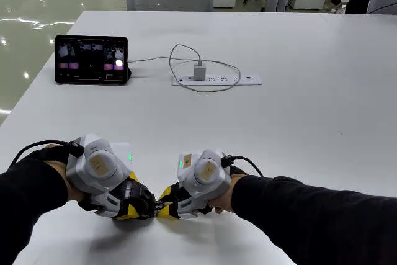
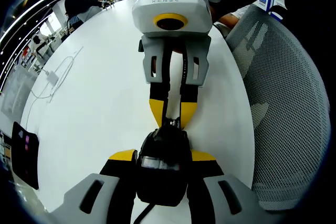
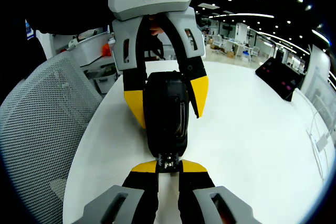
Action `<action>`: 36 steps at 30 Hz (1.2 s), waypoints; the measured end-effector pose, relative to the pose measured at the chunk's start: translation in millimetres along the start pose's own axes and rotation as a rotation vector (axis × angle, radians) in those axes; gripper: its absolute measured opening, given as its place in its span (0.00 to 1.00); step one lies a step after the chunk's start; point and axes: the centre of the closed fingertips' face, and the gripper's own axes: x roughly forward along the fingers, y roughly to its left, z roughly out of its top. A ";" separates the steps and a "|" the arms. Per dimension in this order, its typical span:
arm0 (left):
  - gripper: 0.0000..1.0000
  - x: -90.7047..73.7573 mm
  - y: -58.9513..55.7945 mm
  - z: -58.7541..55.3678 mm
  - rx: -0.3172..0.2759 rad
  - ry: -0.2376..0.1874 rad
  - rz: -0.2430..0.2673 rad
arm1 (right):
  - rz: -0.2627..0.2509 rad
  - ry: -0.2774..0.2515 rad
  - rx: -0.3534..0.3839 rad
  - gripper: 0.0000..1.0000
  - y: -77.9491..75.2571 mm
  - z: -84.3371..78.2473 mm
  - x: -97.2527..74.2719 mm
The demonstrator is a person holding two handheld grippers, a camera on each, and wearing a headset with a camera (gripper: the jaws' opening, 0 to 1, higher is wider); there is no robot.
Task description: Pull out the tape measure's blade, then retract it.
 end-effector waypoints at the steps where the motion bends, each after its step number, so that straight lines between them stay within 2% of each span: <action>1: 0.32 0.1 0.0 0.1 0.000 0.000 0.000 | 0.000 0.000 -0.001 0.10 0.1 -0.2 -0.2; 36: 0.32 0.3 -0.7 1.3 -0.009 -0.024 0.006 | 0.009 0.022 0.006 0.10 1.7 -10.1 -11.4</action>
